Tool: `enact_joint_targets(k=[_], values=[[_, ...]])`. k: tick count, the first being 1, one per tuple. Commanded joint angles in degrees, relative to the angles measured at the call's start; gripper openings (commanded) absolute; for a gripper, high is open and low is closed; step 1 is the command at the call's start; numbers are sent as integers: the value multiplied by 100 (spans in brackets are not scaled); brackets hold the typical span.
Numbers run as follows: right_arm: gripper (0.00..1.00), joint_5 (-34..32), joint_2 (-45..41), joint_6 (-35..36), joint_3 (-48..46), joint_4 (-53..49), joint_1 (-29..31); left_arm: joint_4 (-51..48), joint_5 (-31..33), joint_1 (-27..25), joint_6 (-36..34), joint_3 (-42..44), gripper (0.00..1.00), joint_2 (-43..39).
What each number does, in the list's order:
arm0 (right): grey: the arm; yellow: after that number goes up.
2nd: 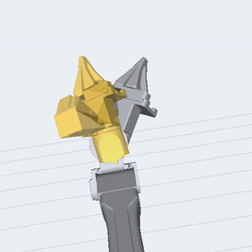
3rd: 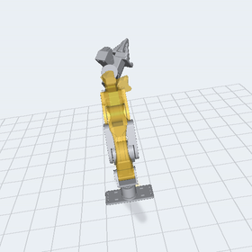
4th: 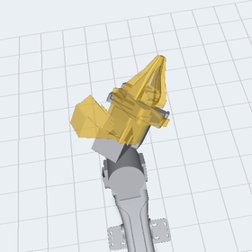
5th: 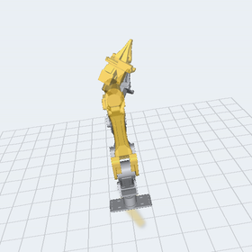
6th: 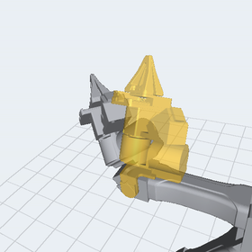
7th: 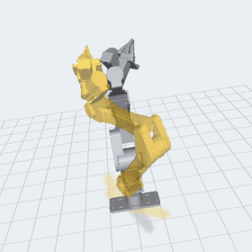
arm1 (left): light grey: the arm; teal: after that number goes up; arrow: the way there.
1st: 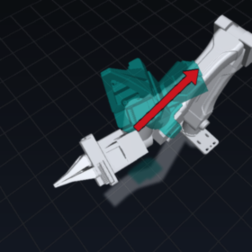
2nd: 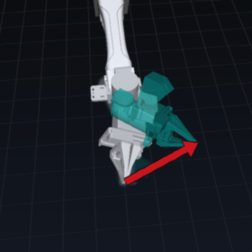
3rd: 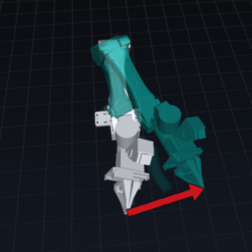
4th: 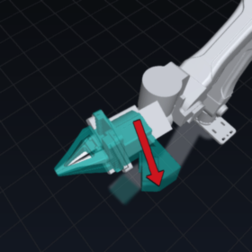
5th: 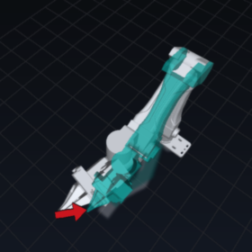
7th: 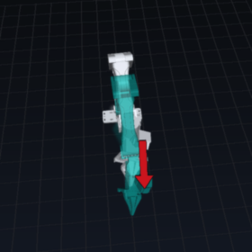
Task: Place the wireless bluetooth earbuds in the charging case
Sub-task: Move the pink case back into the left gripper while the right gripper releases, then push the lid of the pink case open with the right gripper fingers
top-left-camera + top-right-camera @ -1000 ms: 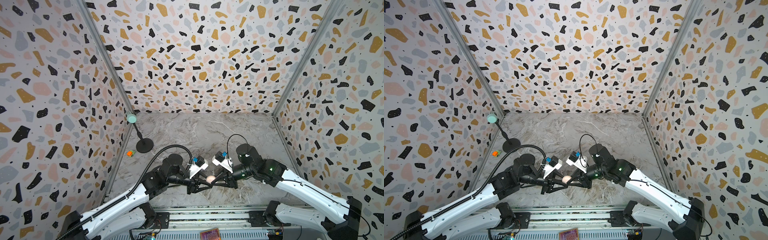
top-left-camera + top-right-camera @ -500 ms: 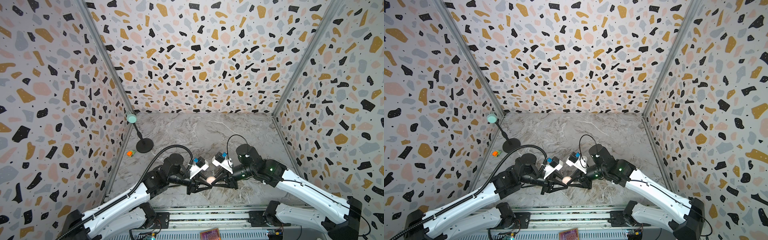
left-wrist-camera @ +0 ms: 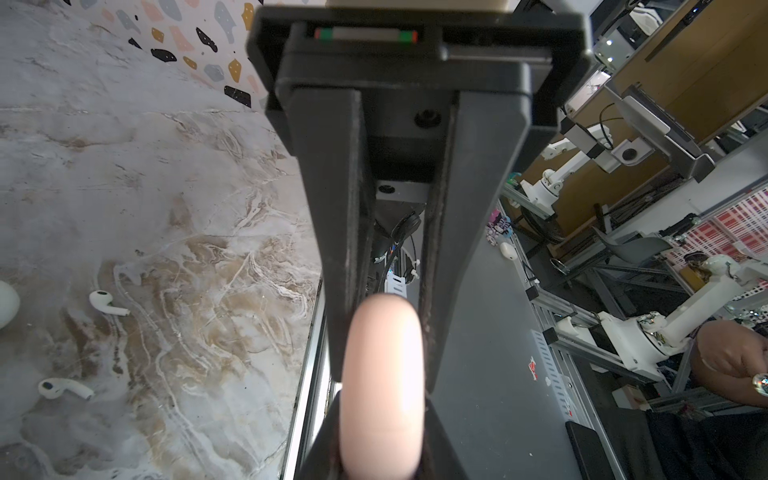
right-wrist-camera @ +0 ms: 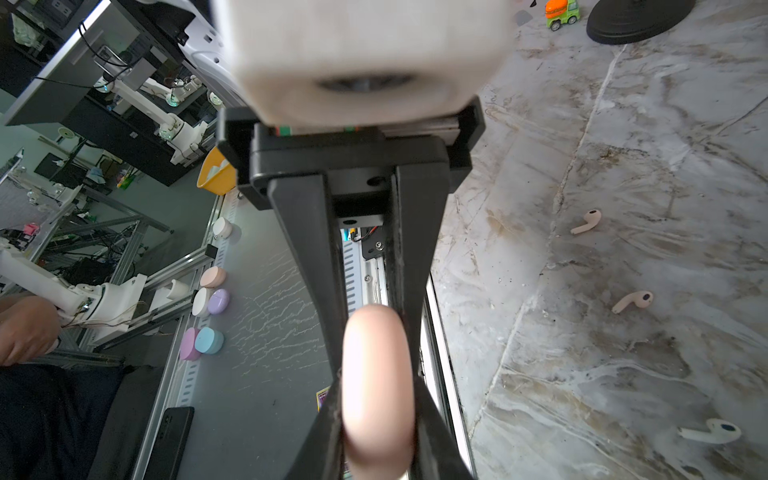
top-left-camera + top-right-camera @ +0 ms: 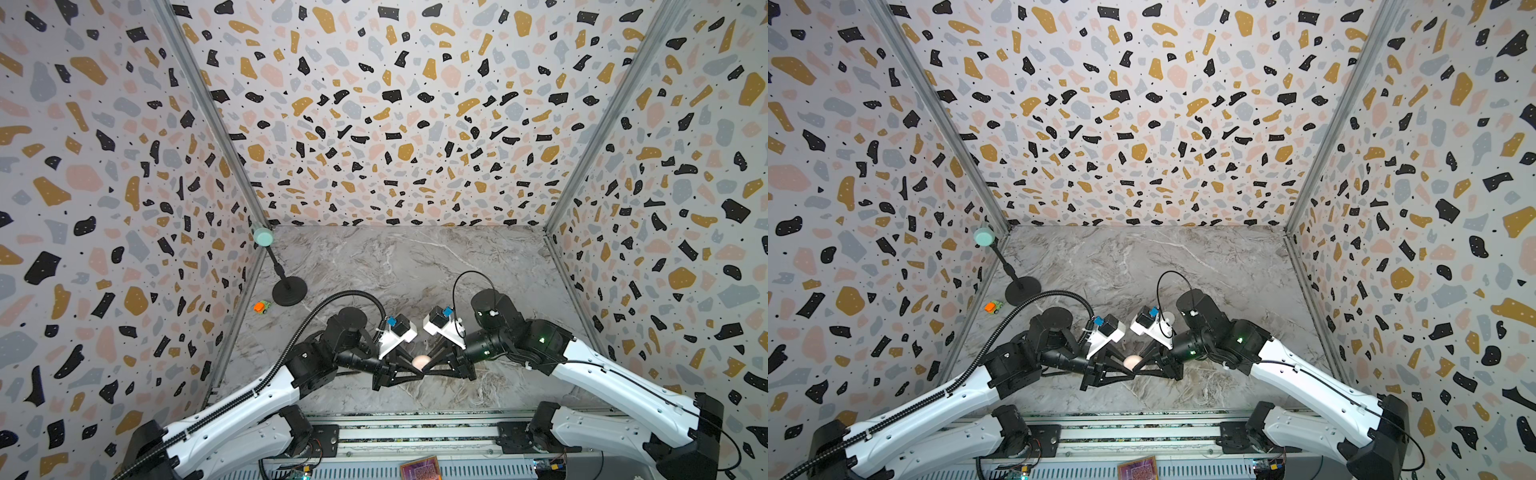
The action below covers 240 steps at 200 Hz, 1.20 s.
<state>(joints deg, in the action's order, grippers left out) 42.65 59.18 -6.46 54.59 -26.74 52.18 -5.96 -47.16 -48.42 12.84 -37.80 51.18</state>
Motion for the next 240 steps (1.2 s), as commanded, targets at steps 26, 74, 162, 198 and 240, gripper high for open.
enact_joint_targets(k=[26,74,162,198,240], values=[[71,-767,-295,-84,149,22,28,795,1439,7,294,268,0,-628],[90,-1528,-1040,-101,142,150,-15,1231,2250,3,-32,617,0,-1252],[94,-2547,-1690,-140,-437,956,377,1660,2998,-334,-551,1372,0,-1274],[96,-3652,-1572,95,-455,1030,1001,1724,2697,-457,-756,1654,0,-1497],[96,-4287,-1564,350,-662,1379,1453,1903,2103,-462,-693,1649,0,-1252]])
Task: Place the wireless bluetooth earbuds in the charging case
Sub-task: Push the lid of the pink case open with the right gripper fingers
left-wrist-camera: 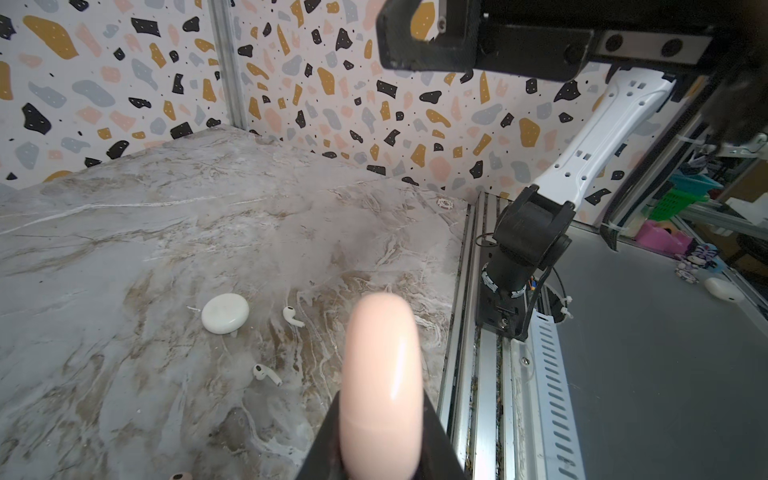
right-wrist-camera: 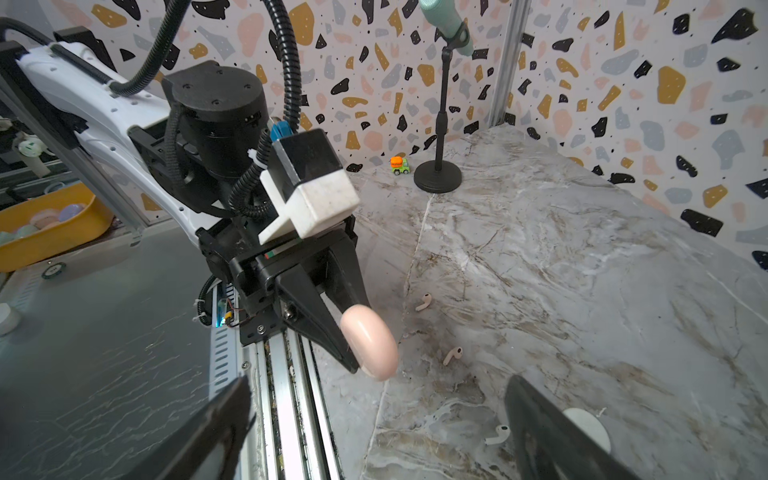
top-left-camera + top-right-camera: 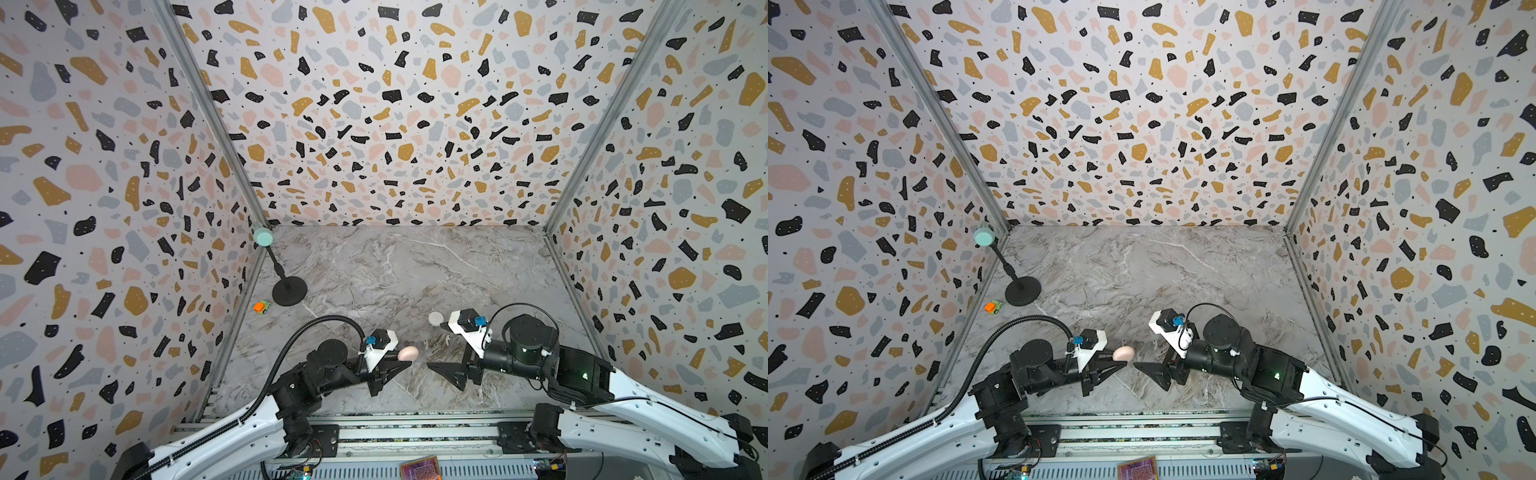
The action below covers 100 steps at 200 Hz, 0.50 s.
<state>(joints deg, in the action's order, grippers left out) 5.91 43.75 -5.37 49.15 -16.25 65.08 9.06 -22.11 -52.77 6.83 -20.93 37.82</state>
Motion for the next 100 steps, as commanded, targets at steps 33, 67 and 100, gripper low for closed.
enact_joint_targets(k=[33,67,100], values=[[96,-1079,175,347,-270,406,470,459,-535,-23,-107,-3,0,12],[95,-1566,452,507,-309,415,858,491,-611,-31,-59,21,0,-23],[95,-1778,570,537,-326,414,1004,491,-731,-31,-50,19,0,-18]])
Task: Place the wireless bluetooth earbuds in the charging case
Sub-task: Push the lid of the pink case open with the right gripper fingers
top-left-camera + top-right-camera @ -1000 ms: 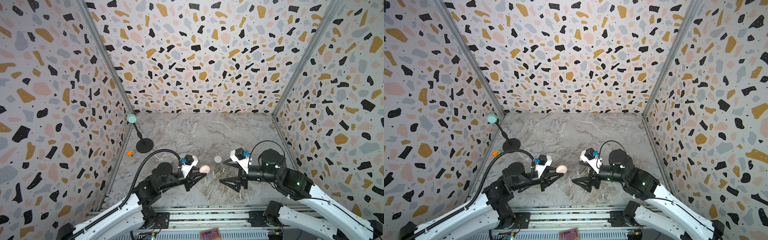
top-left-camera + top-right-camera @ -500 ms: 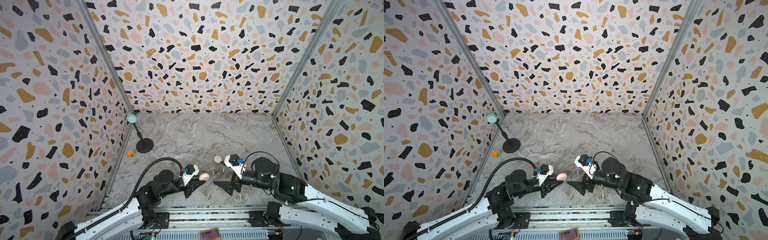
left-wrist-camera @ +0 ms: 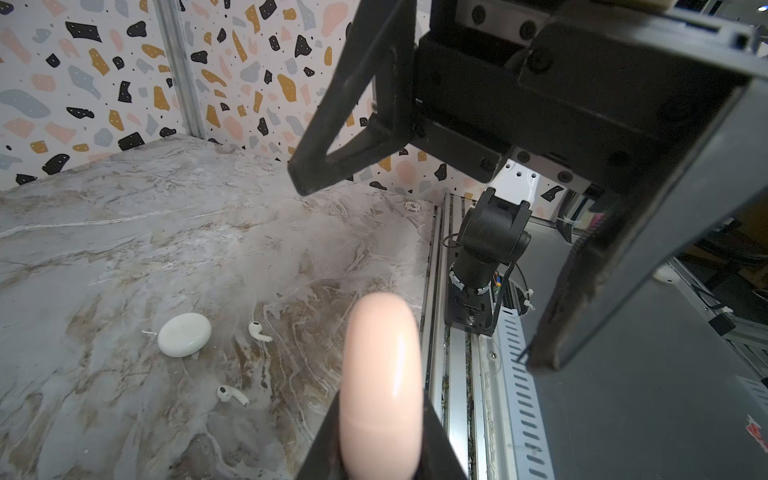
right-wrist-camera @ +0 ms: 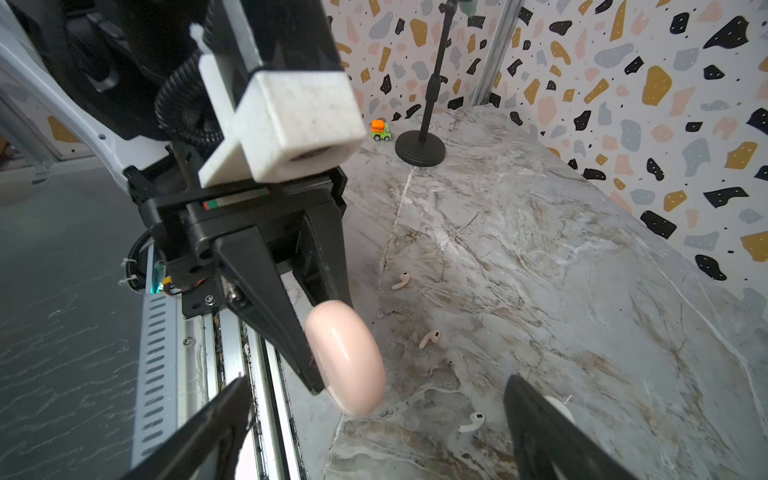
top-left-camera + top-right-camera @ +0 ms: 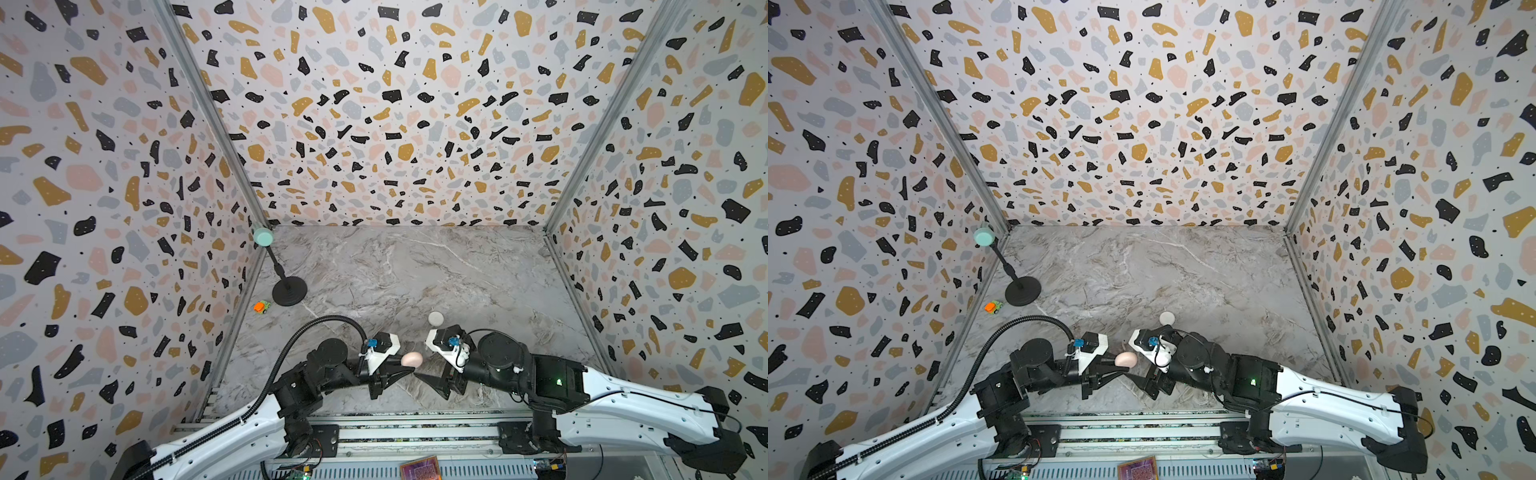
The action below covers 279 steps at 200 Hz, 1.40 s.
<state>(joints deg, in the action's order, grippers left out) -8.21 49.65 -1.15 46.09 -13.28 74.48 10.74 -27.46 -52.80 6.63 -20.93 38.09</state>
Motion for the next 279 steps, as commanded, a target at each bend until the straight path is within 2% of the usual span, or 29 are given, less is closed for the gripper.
enact_joint_targets(k=[1,158,279], values=[[95,-370,-23,115,-21,116,65,323,-197,-33,-30,19,0,-46],[95,-576,-12,115,-146,137,71,537,-574,-58,-31,44,0,-43],[95,-1413,-206,31,-91,90,64,585,-743,-108,-39,67,0,50]])
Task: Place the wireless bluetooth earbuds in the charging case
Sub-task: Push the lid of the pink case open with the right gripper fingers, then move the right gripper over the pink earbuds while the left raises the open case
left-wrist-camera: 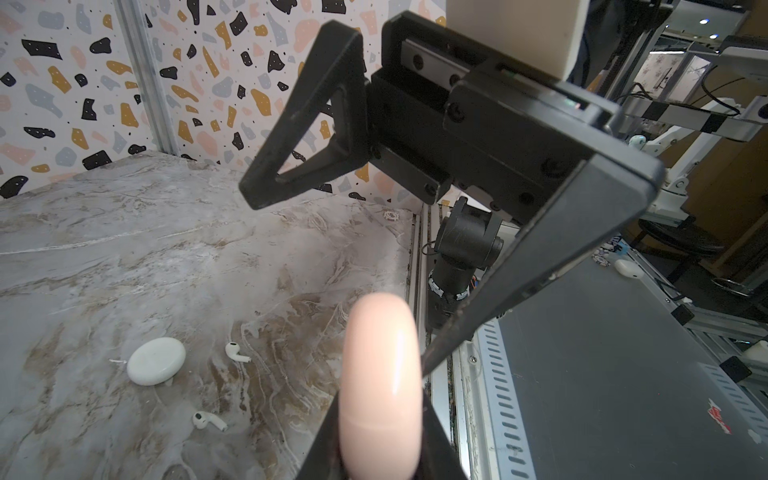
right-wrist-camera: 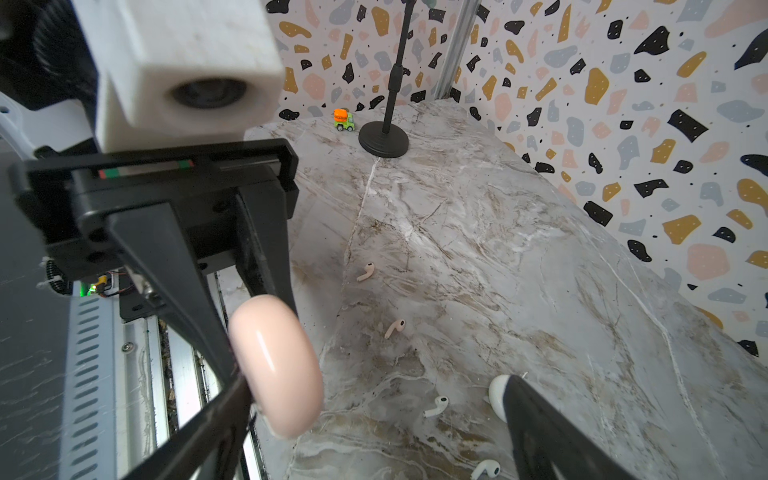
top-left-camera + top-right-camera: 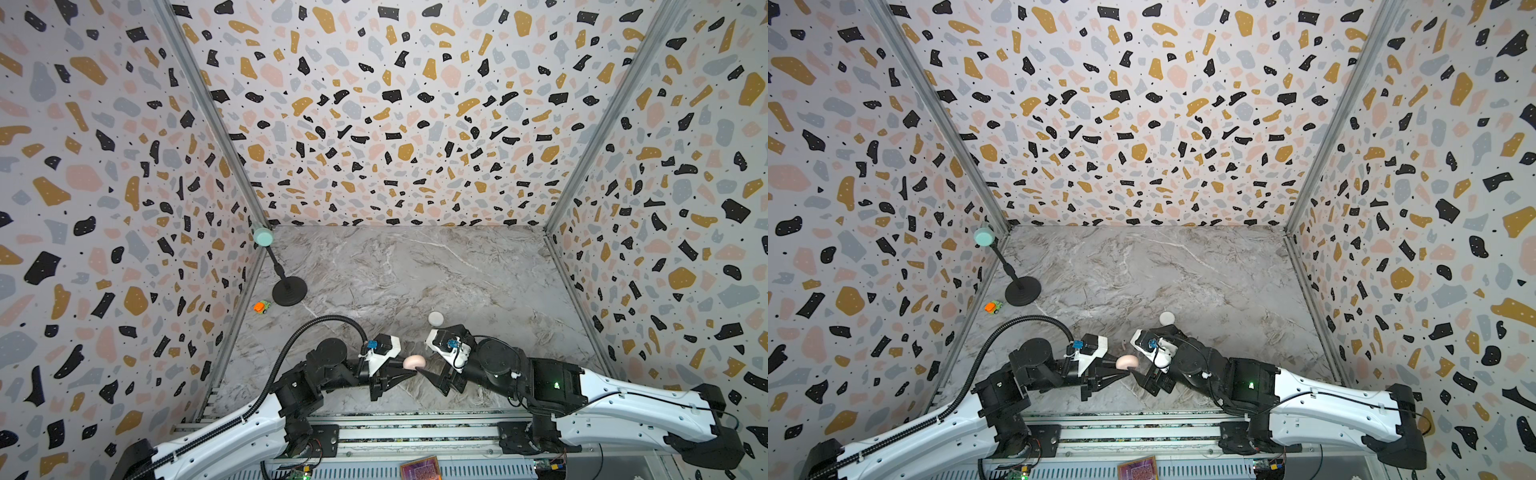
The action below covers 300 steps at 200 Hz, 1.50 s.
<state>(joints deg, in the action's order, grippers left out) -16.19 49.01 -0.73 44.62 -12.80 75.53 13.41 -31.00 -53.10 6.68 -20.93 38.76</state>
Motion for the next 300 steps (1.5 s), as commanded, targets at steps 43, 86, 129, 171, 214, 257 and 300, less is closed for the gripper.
enact_joint_targets(k=[43,86,129,171,214,257,300], values=[[95,-786,-272,-63,64,76,-46,325,-458,-98,-43,65,0,9],[95,-878,-309,-83,80,62,-47,329,-470,-113,-57,63,0,-1],[98,-769,-441,-343,272,17,-45,144,-150,-113,-336,24,0,-125],[99,-859,-515,-1086,779,-395,-339,215,637,-106,-702,144,0,-876],[99,-413,-212,-1835,1305,-851,-1331,164,1909,-113,-1028,131,0,-1709],[99,498,222,-2660,1651,-1216,-2308,-128,3118,-113,-1411,271,0,-2250],[99,285,790,-3319,1722,-1587,-2439,57,3621,-108,-1412,689,0,-2798]])
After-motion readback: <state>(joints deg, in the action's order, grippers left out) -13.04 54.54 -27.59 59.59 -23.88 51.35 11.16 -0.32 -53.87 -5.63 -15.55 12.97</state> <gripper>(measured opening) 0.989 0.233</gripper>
